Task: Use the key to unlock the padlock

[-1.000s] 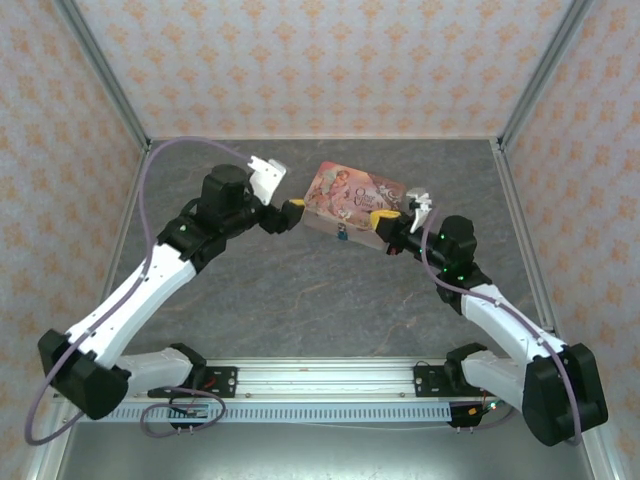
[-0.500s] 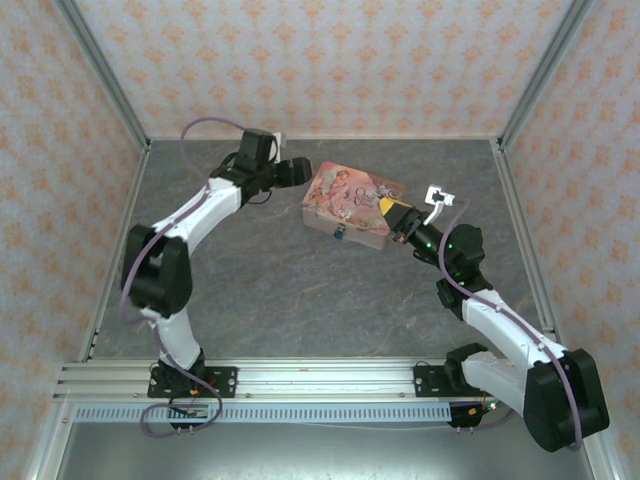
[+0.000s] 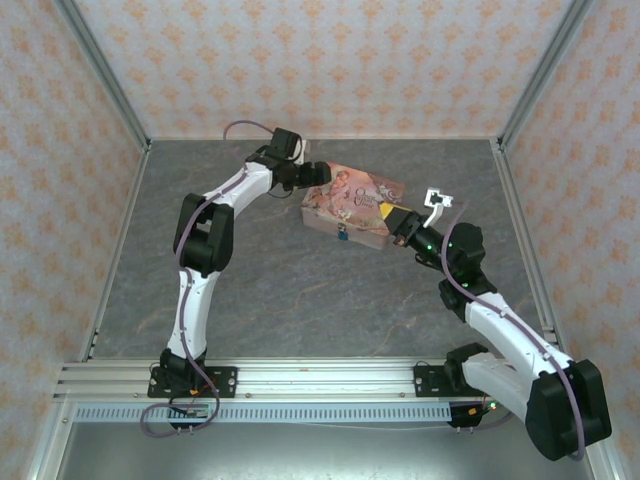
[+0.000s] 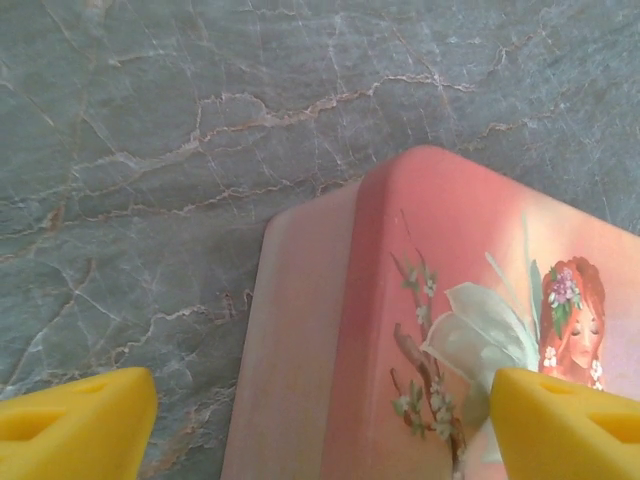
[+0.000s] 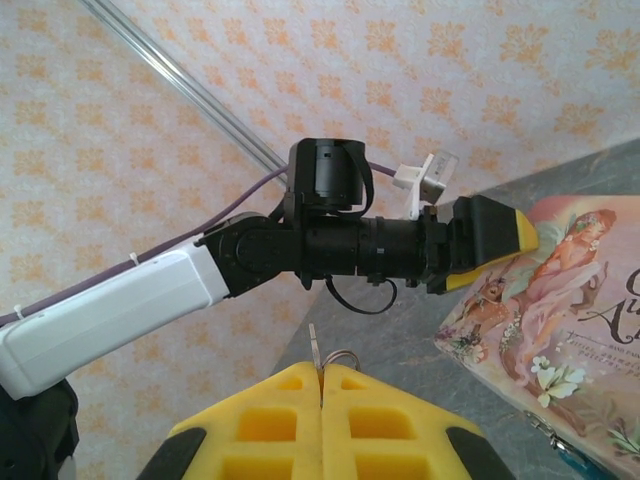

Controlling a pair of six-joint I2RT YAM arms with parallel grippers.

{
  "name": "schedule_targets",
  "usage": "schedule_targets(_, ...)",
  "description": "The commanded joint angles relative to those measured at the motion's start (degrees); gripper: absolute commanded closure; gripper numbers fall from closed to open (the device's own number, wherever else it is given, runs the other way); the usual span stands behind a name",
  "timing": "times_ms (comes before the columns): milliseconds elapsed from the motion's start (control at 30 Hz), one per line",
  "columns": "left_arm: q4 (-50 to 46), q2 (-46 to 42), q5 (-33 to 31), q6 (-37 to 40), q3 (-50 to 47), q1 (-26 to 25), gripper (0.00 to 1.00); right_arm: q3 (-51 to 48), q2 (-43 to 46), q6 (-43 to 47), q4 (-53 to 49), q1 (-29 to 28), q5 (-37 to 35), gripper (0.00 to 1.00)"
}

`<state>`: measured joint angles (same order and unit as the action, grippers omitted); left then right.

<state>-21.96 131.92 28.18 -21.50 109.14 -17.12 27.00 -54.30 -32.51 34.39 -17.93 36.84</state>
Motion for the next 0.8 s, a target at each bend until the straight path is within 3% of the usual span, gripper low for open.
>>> schedule_targets(0,-3.0,-3.6,-2.6,1.7,-4.8,0.3,0.16,2.1,1.0,1.8,-1.3,-0.1,0.1,1.0)
schedule_targets(600,7.6,-25.4,-10.6,-0.9,-45.8,3.7,0.19,2.4,-0.5,3.3,-4.2,-0.1,-0.3,1.0)
schedule_targets(767,8.4,-29.8,-12.4,-1.6,-52.6,6.3,0.18,2.8,-1.7,3.2,-4.2,-0.1,0.0,1.0)
